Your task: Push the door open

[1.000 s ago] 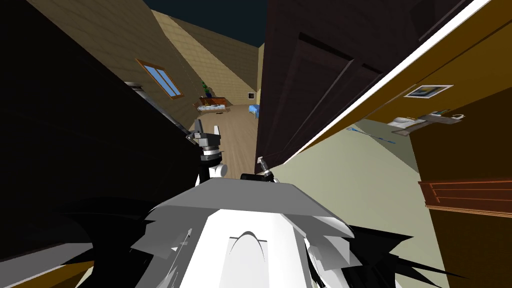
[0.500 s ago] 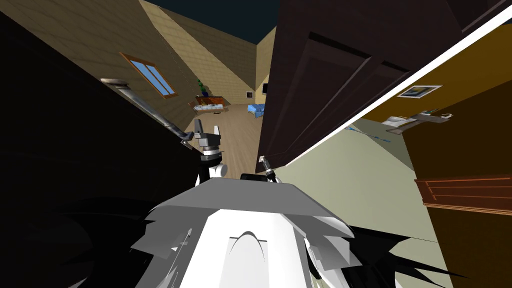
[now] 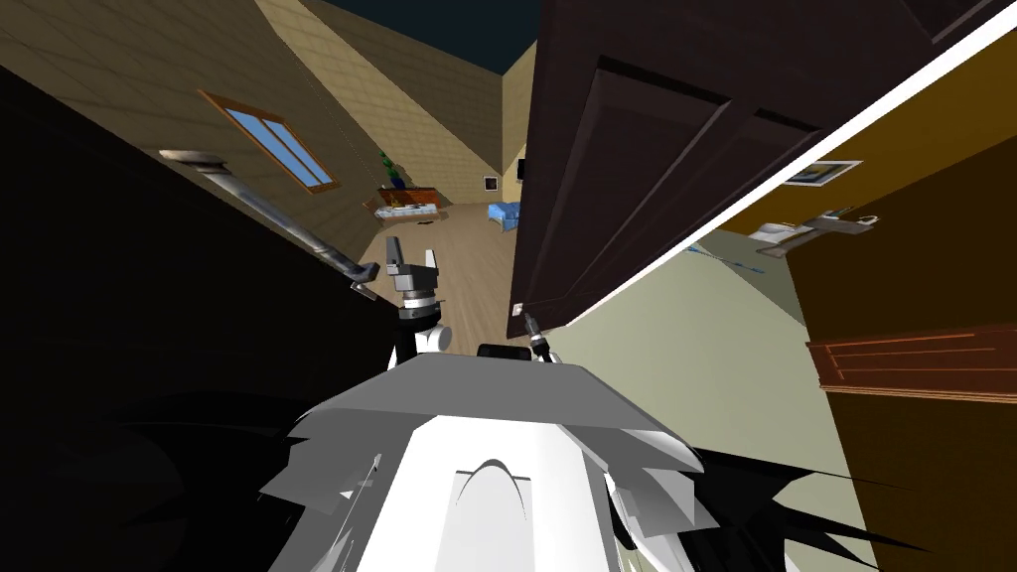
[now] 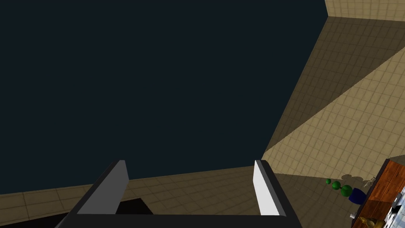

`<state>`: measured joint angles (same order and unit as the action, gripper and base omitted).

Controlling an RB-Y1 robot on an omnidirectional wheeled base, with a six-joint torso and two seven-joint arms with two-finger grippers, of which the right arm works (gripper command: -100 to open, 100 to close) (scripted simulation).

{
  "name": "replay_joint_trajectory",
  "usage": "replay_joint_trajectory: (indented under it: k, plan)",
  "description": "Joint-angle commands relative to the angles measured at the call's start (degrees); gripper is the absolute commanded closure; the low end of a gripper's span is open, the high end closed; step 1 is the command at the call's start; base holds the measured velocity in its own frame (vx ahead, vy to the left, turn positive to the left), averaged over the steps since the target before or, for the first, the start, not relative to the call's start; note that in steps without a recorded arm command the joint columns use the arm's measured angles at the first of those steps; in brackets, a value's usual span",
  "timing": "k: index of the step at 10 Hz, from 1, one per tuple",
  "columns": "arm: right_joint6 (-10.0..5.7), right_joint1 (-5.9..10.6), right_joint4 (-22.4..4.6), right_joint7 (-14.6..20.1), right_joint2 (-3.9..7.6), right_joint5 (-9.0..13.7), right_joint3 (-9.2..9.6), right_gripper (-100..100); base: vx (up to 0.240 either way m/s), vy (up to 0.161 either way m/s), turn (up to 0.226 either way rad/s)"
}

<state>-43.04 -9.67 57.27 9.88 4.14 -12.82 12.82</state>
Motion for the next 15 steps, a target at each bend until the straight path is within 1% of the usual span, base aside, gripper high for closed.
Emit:
replay_joint_trajectory:
  k: [1,3,5,6,7,10,13,15]
  plan:
    - [-0.09,-0.46,0.39,0.23,0.02,-0.05,0.19,-100,-0.185,-0.045,-0.03]
    - [-0.1,-1.09,1.1,0.54,-0.12,-0.13,0.48,-100,-0.204,-0.005,-0.037]
    - [-0.11,-1.86,1.96,0.92,-0.6,-0.22,0.81,-100,-0.259,0.001,-0.037]
    - [-0.19,-1.7,1.65,0.76,-0.44,-0.2,0.71,-100,-0.105,-0.009,-0.007]
    - [-0.34,-1.38,1.21,0.54,-0.26,-0.07,0.49,-100,0.079,0.041,0.027]
    - [-0.53,-0.79,0.52,0.16,-0.31,0.14,0.13,-100,0.191,0.068,0.019]
    - [-0.78,-0.04,-0.36,-0.33,-0.86,0.4,-0.33,-100,0.191,0.058,0.025]
    - [-0.92,0.4,-0.88,-0.62,-1.5,0.55,-0.6,-100,0.16,0.049,0.024]
